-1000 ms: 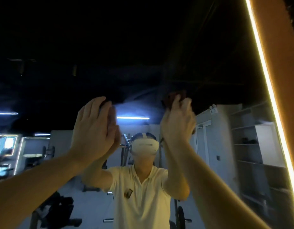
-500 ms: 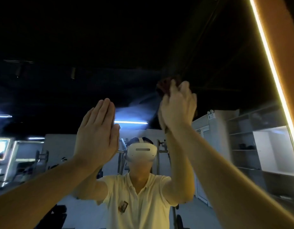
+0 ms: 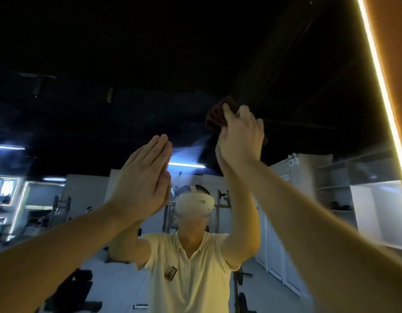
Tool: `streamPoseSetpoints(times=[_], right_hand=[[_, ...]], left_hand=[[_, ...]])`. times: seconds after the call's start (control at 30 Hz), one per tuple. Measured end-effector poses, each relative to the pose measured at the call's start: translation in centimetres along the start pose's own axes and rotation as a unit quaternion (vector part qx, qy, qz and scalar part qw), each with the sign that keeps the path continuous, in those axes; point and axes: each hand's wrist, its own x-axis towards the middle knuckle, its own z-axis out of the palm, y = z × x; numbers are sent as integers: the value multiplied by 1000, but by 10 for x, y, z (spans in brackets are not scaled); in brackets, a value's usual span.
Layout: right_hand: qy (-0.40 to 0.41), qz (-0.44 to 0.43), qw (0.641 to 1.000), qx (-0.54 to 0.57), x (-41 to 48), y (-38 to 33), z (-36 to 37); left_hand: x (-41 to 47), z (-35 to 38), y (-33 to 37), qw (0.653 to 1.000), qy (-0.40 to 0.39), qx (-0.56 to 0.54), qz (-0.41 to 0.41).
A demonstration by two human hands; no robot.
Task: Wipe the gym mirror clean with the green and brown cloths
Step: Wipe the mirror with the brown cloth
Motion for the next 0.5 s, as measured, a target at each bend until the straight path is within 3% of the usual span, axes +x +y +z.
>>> streamPoseSetpoints(times=[0.07, 0.17, 0.27, 0.3, 0.33, 0.4, 0.5], right_hand=[[-3, -40, 999, 13, -43, -32, 5], [-71, -193, 976, 69, -130, -32, -7], [-116, -418, 901, 14, -144, 7, -23], [-114, -442, 890, -15, -124, 20, -26], [-88, -418, 903, -46, -95, 29, -26], [-39, -266, 959, -90, -33, 31, -24], [-34, -60, 996, -55, 2, -5, -11]], left_hand=[[1, -10, -1, 1000, -10, -23, 0], [-5, -29, 0, 999, -5, -24, -25], [-21, -42, 1, 999, -29, -3, -30], [-25, -43, 1, 999, -41, 10, -18], [-29, -44, 3, 998, -56, 24, -6], [-36, -41, 4, 996, -88, 35, 1], [-38, -42, 3, 992, -122, -3, -21]])
